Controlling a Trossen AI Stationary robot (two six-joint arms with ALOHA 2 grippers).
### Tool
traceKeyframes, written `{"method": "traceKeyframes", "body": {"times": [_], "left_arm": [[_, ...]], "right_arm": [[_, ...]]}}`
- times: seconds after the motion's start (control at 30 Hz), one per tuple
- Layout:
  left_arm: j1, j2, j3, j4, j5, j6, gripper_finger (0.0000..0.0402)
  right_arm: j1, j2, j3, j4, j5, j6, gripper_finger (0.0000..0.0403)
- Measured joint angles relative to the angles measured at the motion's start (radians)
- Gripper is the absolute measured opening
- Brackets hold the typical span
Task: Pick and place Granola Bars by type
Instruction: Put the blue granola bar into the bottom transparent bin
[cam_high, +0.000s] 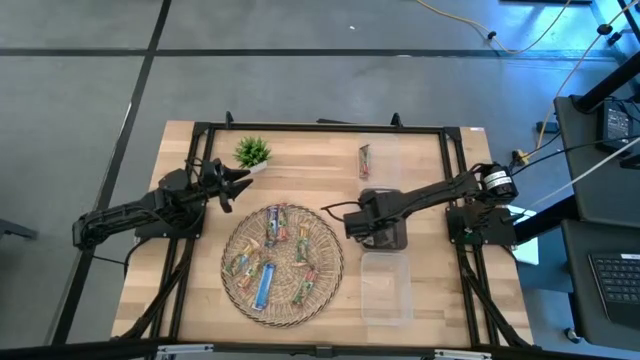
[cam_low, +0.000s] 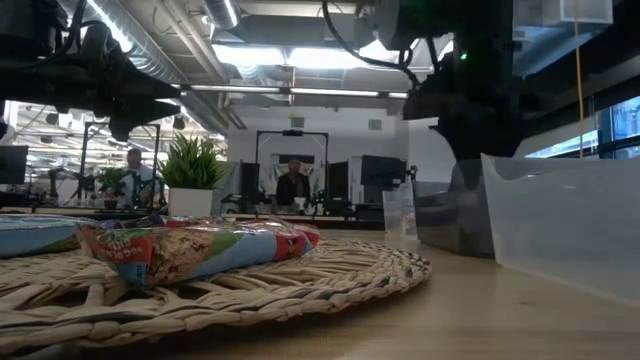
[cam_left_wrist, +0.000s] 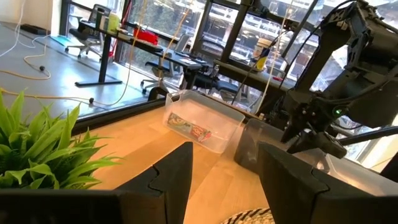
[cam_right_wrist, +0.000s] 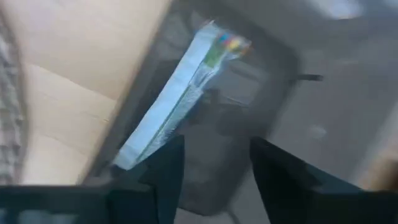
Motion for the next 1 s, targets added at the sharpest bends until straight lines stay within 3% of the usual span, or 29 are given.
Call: {"method": "traceKeyframes", "body": {"times": [0.2, 0.37, 0.47, 0.7, 1.0], "left_arm": [[0.000, 0.000, 0.000, 0.040, 0.006, -0.088, 0.0169], [0.000, 0.028, 0.046, 0.080, 0.071, -0.094, 0.0169], [-0.003, 0.099, 0.113, 0.050, 0.073, -0.069, 0.0169], [-0.089, 0.431, 0.370, -0.086, 0.058, 0.064, 0.0168], [-0.317, 0.972, 0.839, -0.522, -0.160, 0.083, 0.0168]], "right_arm": [[0.018, -0.091, 0.093, -0.116, 0.135, -0.077, 0.0203], [0.026, -0.229, 0.040, -0.020, 0.230, -0.184, 0.0203], [0.025, -0.325, -0.040, 0.099, 0.227, -0.277, 0.0203], [0.025, -0.566, -0.222, 0.362, 0.297, -0.489, 0.0204], [0.024, -0.778, -0.308, 0.286, 0.260, -0.524, 0.0204]]}}
